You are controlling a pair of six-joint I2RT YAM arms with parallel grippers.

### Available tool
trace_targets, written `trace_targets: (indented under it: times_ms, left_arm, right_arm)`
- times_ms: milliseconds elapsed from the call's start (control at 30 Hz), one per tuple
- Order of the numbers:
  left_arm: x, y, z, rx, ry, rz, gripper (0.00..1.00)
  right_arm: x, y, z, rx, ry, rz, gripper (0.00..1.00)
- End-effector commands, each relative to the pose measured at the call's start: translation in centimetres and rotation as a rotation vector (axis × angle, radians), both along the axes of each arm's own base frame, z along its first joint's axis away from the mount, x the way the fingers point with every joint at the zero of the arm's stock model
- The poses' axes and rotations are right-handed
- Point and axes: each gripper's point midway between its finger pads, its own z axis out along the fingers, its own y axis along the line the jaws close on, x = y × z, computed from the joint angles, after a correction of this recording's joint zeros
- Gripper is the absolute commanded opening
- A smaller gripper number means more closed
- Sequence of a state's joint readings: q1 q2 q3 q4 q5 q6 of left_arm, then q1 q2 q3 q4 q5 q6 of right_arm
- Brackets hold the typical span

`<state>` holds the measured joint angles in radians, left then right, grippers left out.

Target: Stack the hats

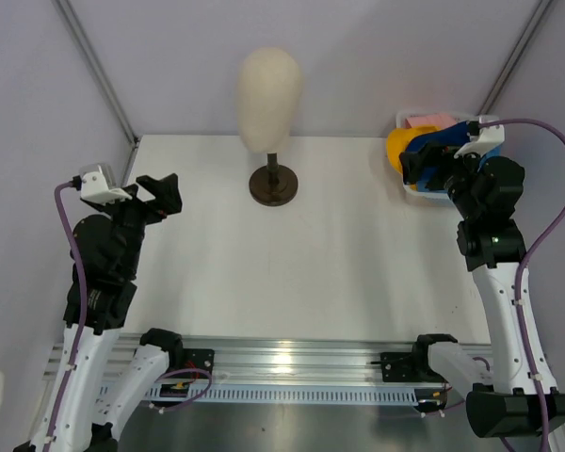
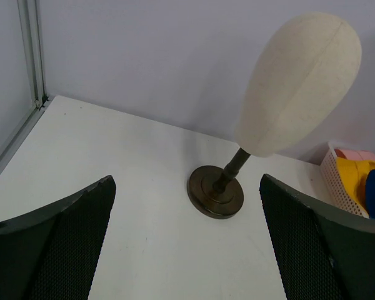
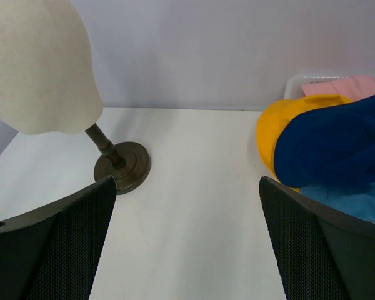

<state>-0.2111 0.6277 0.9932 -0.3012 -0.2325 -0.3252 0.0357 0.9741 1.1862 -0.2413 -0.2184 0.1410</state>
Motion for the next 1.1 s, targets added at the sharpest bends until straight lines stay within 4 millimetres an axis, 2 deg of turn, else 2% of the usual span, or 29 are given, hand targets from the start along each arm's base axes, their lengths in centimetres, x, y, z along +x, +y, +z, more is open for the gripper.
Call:
trace_targets:
  times_ms: [0, 133, 200, 267, 300, 367, 400, 433, 467, 500, 533, 567, 600, 633, 700, 733, 767, 800, 867, 900, 933, 967, 1000, 1033, 1067]
  left_arm:
    - [0.4, -0.4, 0.3, 0.031, -0.012, -0.022, 0.99]
    - [0.5, -1.5, -0.3, 0.076, -0.014, -0.090, 1.00]
    - [0.5, -2.2, -0.6, 0.090, -0.012, -0.130, 0.99]
    - [1.1, -2.5, -1.6, 0.094, 0.013, -0.139, 0.99]
    - [1.4, -2.6, -2.3, 0.088, 0.044, -0.138, 0.99]
    - [2.6, -2.3, -2.9, 0.060, 0.106, -0.106, 0.99]
    - [2.9, -1.6, -3.1, 0.001, 0.141, -0.049, 1.00]
    - [3.4, -1.5, -3.9, -0.033, 0.176, -0.024, 0.99]
    - [4.3, -1.5, -5.2, -0.071, 0.227, -0.008, 0.99]
    - [4.6, -2.2, -7.2, -0.159, 0.278, -0.020, 0.99]
    - [5.2, -2.7, -7.8, -0.208, 0.280, -0.032, 0.99]
    - [5.9, -3.4, -8.4, -0.255, 0.277, -0.055, 0.99]
    - [6.4, -3.9, -8.6, -0.333, 0.260, -0.073, 0.99]
    - [7.3, -4.6, -10.6, -0.377, 0.236, -0.109, 1.00]
    - [8.7, -4.7, -10.6, -0.494, 0.174, -0.123, 0.99]
    - [9.2, -4.7, -12.2, -0.523, 0.185, -0.126, 1.00]
    - [10.2, -4.2, -11.3, -0.552, 0.122, -0.126, 1.00]
    - [11.5, -4.7, -12.8, -0.600, 0.171, -0.134, 0.99]
    - [13.2, -4.9, -13.4, -0.638, 0.186, -0.143, 0.99]
    - [15.0, -5.3, -13.9, -0.667, 0.208, -0.146, 0.99]
    - [15.9, -5.6, -14.3, -0.682, 0.215, -0.163, 1.00]
    - [16.6, -6.4, -14.5, -0.699, 0.229, -0.211, 0.99]
    - [18.1, -6.8, -11.7, -0.723, 0.150, -0.266, 1.00]
    - [19.8, -7.2, -14.4, -0.740, 0.205, -0.267, 1.00]
    - [20.8, -7.5, -14.9, -0.753, 0.214, -0.280, 1.00]
  right_arm:
    - [0.0, 0.6, 2.0, 0.024, -0.044, 0.030, 0.99]
    - [0.4, 1.5, 0.8, 0.045, -0.027, 0.074, 0.99]
    - [1.0, 1.9, -0.5, 0.058, -0.003, 0.090, 0.99]
    - [1.3, 2.4, -1.1, 0.064, 0.000, 0.107, 0.99]
    - [1.7, 2.7, -2.7, 0.071, 0.033, 0.110, 0.99]
    - [2.2, 3.1, -3.5, 0.102, 0.042, 0.115, 0.99]
    - [2.4, 3.5, -4.2, 0.110, 0.052, 0.123, 0.99]
    - [3.0, 3.6, -5.9, 0.148, 0.095, 0.109, 0.99]
    - [3.5, 3.8, -5.7, 0.181, 0.072, 0.106, 0.99]
    - [3.8, 4.1, -6.4, 0.207, 0.085, 0.112, 1.00]
    - [4.0, 4.9, -7.2, 0.229, 0.101, 0.143, 0.99]
    - [4.5, 5.4, -9.4, 0.257, 0.155, 0.152, 0.99]
    - [4.9, 6.0, -9.8, 0.256, 0.149, 0.170, 0.99]
    - [5.1, 6.9, -10.7, 0.242, 0.166, 0.186, 0.99]
    - [6.3, 7.7, -12.7, 0.199, 0.210, 0.173, 0.99]
    - [6.8, 8.0, -13.3, 0.189, 0.219, 0.157, 0.99]
    - [7.8, 8.3, -14.1, 0.189, 0.232, 0.152, 0.99]
    - [8.4, 8.4, -14.5, 0.197, 0.236, 0.129, 0.99]
    - [9.7, 8.8, -14.5, 0.243, 0.213, 0.109, 0.99]
    - [10.6, 9.0, -16.0, 0.292, 0.247, 0.095, 0.99]
    - [11.2, 9.3, -16.2, 0.318, 0.245, 0.097, 1.00]
    - [11.9, 9.8, -15.9, 0.340, 0.224, 0.109, 0.99]
    - [12.7, 10.1, -17.5, 0.349, 0.260, 0.105, 0.99]
    - [13.6, 10.1, -16.9, 0.370, 0.253, 0.088, 0.99]
    - [14.2, 10.2, -17.1, 0.376, 0.255, 0.075, 0.99]
